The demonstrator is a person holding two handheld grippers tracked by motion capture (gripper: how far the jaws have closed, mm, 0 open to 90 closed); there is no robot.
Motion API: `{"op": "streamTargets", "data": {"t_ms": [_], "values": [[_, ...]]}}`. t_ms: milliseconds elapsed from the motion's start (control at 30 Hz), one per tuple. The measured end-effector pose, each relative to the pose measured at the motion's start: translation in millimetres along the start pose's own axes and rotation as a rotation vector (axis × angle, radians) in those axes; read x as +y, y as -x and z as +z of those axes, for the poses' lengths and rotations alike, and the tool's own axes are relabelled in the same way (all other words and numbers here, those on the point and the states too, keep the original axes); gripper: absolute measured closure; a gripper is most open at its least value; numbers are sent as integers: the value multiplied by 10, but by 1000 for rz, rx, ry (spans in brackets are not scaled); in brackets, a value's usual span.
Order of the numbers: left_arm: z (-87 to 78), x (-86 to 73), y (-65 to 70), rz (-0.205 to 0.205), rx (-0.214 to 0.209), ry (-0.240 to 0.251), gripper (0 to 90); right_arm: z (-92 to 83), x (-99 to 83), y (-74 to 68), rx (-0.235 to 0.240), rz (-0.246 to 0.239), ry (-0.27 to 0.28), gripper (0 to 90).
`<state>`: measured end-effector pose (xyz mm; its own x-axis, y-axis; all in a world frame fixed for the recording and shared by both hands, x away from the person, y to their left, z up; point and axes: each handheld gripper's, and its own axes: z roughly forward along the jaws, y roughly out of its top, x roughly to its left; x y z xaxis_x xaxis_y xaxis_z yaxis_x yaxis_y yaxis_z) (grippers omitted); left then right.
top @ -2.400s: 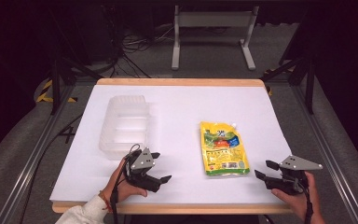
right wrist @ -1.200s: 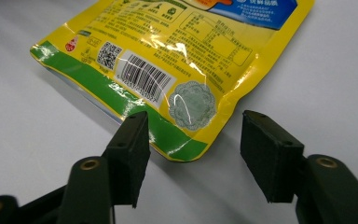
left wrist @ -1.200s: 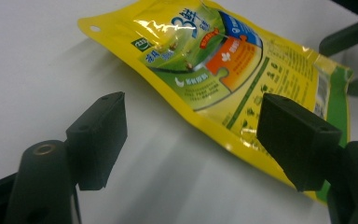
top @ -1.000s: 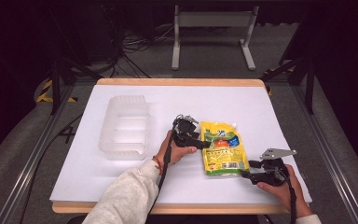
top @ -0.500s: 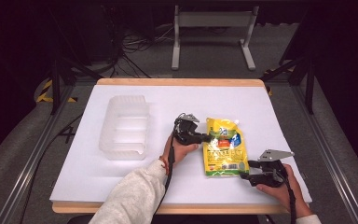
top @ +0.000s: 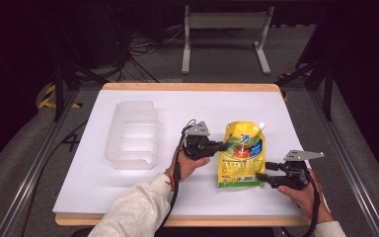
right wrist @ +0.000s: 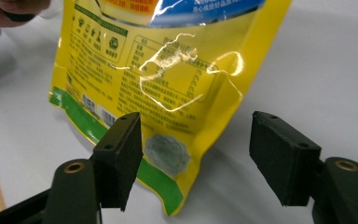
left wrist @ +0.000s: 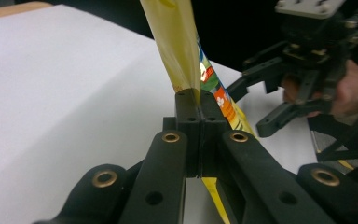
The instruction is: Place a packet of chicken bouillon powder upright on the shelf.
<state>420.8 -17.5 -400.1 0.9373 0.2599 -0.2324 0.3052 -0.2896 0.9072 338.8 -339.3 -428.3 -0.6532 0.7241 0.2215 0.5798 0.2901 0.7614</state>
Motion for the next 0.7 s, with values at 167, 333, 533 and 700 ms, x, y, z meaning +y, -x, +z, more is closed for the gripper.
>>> {"op": "streamTargets", "data": {"t_ms": [167,333,533,700], "values": [[-54,33,69,27,4,6,900,14,50,-65,6,-44,15,575],[-154,35,98,26,-1,31,900,-62,82,-142,-28,-70,45,827],[-266,65,164,61,10,48,900,-60,132,-244,-65,-99,72,884],[-375,108,169,87,30,48,900,-87,203,-338,-84,-113,110,887]]}}
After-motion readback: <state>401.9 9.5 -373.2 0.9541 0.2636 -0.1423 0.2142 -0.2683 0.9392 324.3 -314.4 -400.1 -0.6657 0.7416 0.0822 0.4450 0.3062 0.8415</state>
